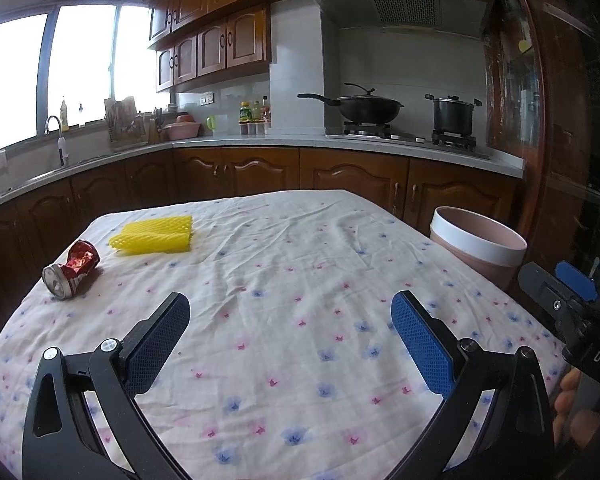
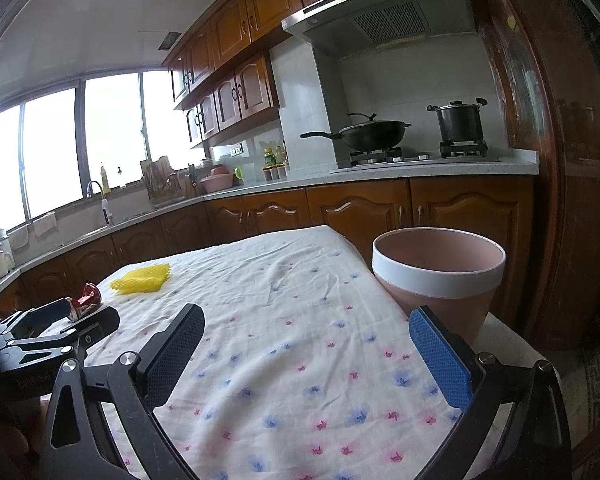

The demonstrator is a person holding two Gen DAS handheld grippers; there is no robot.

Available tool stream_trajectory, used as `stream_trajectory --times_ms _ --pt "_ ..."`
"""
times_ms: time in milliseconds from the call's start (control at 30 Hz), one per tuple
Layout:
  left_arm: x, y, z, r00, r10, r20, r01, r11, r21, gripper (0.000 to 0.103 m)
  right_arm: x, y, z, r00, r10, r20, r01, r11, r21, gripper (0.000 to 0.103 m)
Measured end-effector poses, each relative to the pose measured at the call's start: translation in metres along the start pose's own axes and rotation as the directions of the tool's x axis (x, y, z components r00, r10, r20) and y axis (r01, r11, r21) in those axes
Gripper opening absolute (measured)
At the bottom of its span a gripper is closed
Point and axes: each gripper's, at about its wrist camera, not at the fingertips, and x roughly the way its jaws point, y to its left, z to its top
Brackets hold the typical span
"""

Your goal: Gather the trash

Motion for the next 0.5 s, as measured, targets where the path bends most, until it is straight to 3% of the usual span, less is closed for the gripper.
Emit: stream_trajectory --times_ms 500 --pt "0.0014 -0.0006 0.0027 1.0 -0.014 -0.004 0.014 1.0 0.004 0.103 -0.0005 0.0006 0.0032 1.0 -0.001 -0.003 0.001 1.0 0.005 0.103"
